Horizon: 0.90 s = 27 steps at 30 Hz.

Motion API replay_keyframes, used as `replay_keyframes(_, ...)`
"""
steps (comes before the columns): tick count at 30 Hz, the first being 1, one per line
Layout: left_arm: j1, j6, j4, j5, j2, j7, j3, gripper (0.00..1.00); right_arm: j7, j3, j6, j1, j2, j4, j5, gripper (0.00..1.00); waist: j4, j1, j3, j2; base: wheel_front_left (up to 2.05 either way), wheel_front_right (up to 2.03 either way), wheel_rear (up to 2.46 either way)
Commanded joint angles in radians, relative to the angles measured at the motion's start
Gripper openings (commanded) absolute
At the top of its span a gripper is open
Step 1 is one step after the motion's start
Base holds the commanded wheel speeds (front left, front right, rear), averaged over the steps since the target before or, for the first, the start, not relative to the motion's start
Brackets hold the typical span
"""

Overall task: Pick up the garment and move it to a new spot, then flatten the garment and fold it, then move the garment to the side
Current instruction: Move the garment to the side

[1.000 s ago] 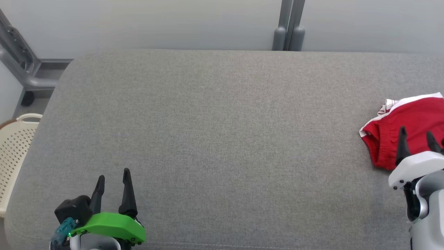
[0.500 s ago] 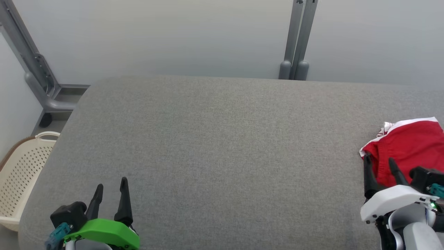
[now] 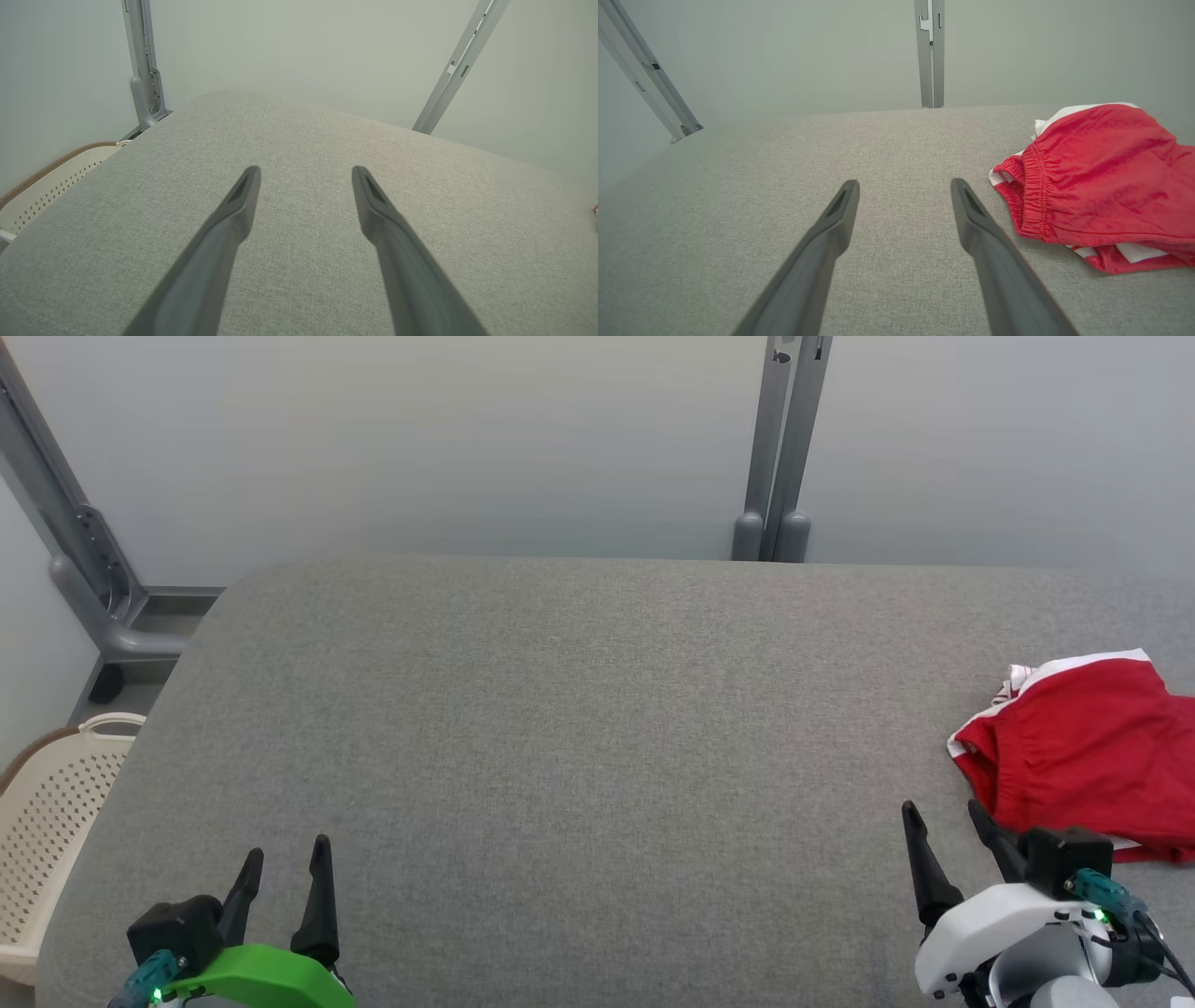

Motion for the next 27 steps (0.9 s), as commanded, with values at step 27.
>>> replay_keyframes(27, 0.014, -0.011, 0.06, 0.042, -0.022, -0.017, 0.024, 1.0, -0.026, 0.016, -0.001, 0.036, -0.004, 0.038, -0.037, 1.0, -0.02, 0.0, -0.001, 0.0, 0.0, 0.0, 0.0)
